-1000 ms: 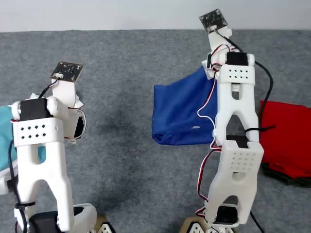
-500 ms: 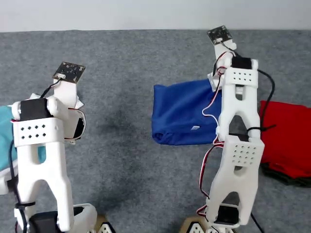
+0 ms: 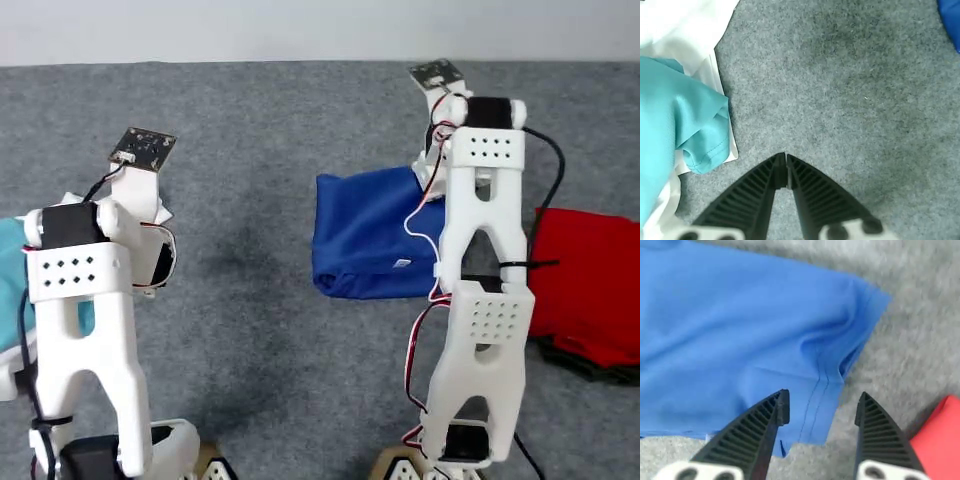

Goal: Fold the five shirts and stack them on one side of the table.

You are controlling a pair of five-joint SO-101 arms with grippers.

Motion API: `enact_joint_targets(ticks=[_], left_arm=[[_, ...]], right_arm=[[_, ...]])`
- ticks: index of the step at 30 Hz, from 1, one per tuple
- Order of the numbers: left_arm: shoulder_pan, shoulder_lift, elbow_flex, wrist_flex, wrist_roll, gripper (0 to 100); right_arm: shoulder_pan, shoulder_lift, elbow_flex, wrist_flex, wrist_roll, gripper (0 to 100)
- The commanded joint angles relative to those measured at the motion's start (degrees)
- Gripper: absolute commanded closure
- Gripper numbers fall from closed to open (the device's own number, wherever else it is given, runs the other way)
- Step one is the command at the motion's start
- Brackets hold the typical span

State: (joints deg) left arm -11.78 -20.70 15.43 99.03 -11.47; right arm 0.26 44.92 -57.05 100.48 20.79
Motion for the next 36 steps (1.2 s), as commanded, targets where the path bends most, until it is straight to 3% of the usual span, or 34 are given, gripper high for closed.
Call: enact_joint_targets(ticks=[1,10,21,28,36], left_arm=[[-0.18,-1.49,-0.22,1.32,-0.44,99],[-0.18,-1.49,-0.22,1.41,-0.44,99],[-0.18,-1.49,-0.22,1.41,-0.44,99],[-0.09,-1.49,-0.22,1.41,-0.26,99],[-0.09,-1.49,-0.22,1.41,-0.35,99]], right_arm=[[0.92,-3.91,3.08,2.33,-1.67,77.5],[1.63,-3.38,10.37,2.24,-4.66,86.1],[5.41,3.65,10.46,2.33,-4.92,86.6],[5.41,4.09,10.55,2.33,-4.57,96.0],[6.29,-0.48,18.02,2.68,-1.14,98.8]])
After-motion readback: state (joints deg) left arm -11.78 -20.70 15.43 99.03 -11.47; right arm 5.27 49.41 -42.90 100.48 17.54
